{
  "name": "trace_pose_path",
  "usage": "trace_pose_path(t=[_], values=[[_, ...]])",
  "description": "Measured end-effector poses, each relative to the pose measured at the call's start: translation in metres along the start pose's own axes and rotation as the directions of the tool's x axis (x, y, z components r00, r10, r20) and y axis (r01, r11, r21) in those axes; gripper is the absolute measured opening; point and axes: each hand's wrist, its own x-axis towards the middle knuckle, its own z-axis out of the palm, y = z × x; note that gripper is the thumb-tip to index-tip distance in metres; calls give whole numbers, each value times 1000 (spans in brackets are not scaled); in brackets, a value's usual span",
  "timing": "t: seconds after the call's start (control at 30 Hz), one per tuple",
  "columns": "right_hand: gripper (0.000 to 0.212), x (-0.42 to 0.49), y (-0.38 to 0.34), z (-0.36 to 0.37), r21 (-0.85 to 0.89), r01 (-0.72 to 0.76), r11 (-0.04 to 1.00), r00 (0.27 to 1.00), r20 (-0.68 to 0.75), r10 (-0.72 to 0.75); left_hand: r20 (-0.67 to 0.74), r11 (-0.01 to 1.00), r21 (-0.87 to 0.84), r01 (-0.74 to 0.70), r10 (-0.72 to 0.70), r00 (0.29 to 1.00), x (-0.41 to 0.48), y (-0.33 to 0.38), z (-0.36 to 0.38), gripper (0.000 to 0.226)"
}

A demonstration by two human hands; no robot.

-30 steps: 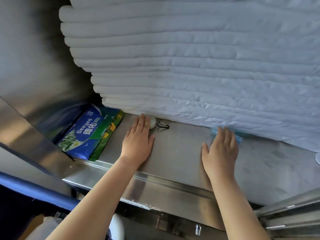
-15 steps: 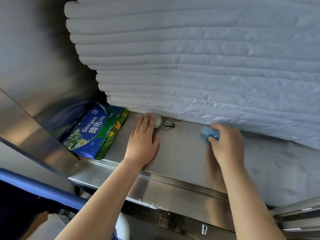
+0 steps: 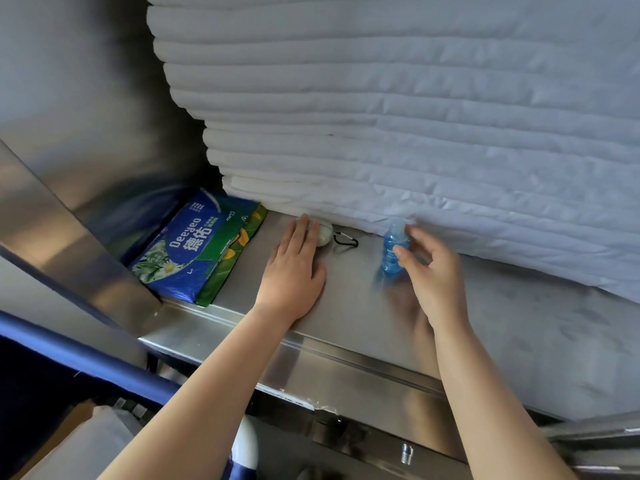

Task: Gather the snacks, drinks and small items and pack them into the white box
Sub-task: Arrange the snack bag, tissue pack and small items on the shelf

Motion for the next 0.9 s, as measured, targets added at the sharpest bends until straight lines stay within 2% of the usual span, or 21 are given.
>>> trace_pose_path(t=[0.1, 0.3, 0.4, 0.6, 0.73, 0.9], values=[[40, 2, 1, 1, 81, -22, 996, 1000, 9, 22, 2, 1000, -8, 0, 0, 1000, 0, -1, 0, 68], [37, 0, 1, -1, 58, -11, 998, 999, 51, 8, 0, 1000, -10, 4, -4, 1000, 0, -1, 1, 68], [38, -3, 1, -5, 12, -3, 1000, 998, 67, 3, -3, 1000, -15, 3, -3, 1000, 0, -1, 1, 68], [58, -13, 4, -7, -143, 23, 989, 997, 75, -13, -1, 1000, -1, -6, 6, 1000, 0, -1, 1, 67], [50, -10, 3, -4, -251, -26, 968, 997, 62, 43, -11, 1000, 29, -12, 13, 1000, -2, 2, -3, 67], [25, -6, 3, 5, -287, -11, 958, 1000, 23, 18, -60, 982, 101, -158, 165, 984, -8, 7, -7, 50]])
